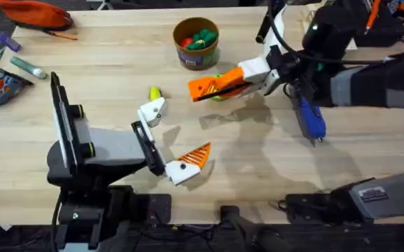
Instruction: Pick up the gripper from the table and insert it into the empty holder that is missing its gripper. Then pick up a screw, insert it into the mounting hole, and use the screwdriver to tighten it. Finally, clean up the table by picking up the vegetable and placing it into the bucket.
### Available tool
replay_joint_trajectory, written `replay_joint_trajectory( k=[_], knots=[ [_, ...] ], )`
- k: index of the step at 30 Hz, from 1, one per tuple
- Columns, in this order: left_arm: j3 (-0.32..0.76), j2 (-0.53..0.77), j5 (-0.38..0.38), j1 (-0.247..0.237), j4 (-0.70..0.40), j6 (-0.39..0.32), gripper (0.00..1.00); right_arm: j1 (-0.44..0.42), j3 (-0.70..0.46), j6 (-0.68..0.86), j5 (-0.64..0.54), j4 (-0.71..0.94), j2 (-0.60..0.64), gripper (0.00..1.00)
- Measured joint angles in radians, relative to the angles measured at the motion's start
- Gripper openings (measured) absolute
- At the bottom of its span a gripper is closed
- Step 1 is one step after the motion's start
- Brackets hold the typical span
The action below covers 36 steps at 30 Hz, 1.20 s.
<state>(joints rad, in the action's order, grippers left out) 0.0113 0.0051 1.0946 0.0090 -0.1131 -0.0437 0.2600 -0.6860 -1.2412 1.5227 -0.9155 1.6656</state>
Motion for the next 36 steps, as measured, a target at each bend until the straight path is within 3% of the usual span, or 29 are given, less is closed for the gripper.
replay_joint_trajectory(
  k=[14,22,36],
  knots=[
    [0.0,0.0,0.0,0.0,0.0,0.0,0.986,0.045,-0.057,0.304,0.0,0.366,0.05,0.009],
    [0.0,0.0,0.0,0.0,0.0,0.0,0.985,0.07,-0.141,0.391,0.0,0.393,0.082,0.009],
    [0.0,0.0,0.0,0.0,0.0,0.0,0.985,0.135,-0.145,0.441,0.0,0.433,0.13,0.009]
  ],
)
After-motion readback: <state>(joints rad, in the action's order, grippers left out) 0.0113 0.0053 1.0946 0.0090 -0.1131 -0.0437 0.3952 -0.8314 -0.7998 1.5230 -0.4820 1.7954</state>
